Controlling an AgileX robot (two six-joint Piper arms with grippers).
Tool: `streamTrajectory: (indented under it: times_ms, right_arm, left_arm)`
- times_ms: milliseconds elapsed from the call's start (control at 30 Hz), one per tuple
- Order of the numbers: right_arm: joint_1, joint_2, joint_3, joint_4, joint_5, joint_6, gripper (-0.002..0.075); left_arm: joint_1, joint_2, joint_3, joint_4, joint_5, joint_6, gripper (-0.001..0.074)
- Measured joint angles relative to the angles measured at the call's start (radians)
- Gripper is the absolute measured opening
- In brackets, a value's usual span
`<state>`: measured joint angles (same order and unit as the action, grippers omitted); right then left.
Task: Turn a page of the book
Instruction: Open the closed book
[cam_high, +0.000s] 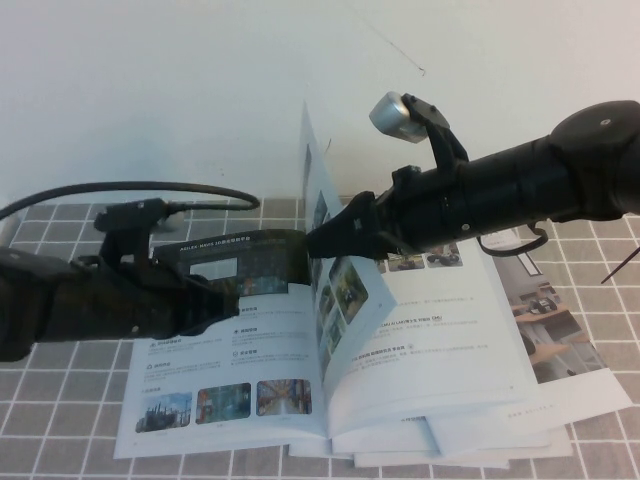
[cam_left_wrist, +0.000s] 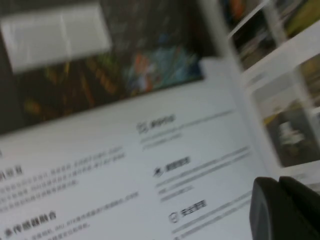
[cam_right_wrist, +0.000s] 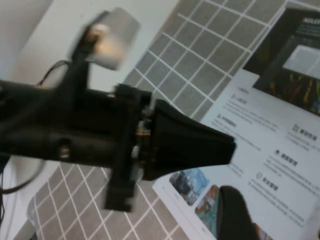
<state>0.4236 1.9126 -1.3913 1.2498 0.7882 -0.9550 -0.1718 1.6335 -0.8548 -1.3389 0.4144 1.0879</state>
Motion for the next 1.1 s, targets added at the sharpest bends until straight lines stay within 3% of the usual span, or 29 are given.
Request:
streamTrajectory:
  times_ms: [167,367,567,767,967,1100]
  right_arm:
    - [0.002,0.0,0.0,0.032,-0.002,-0.015,0.0344]
    - [0.002,0.0,0.0,0.084,0.006,-0.044,0.0343]
    - [0.002,0.0,0.0,0.109,0.006,-0.058,0.0343]
    - [0.002,0.0,0.0,0.11,0.008,-0.061,0.0343]
    - [0.002,0.0,0.0,0.11,0.008,-0.064,0.0342]
    - [0.002,0.0,0.0,0.11,0.008,-0.069,0.0343]
  left_arm:
    - [0.0,-0.174,0.0,0.178,0.032,-0.139,-0.0004]
    - [-0.031,-0.364,0.0,0.385,0.194,-0.307,-0.0004]
    - [-0.196,-0.504,0.002,0.557,0.255,-0.473,-0.0004]
    - [-0.377,-0.54,0.002,0.602,0.261,-0.569,-0.0004]
    - [-0.6,-0.473,0.002,0.605,0.078,-0.585,-0.0004]
    - [-0.694,-0.366,0.002,0.6,-0.105,-0.589,-0.0004]
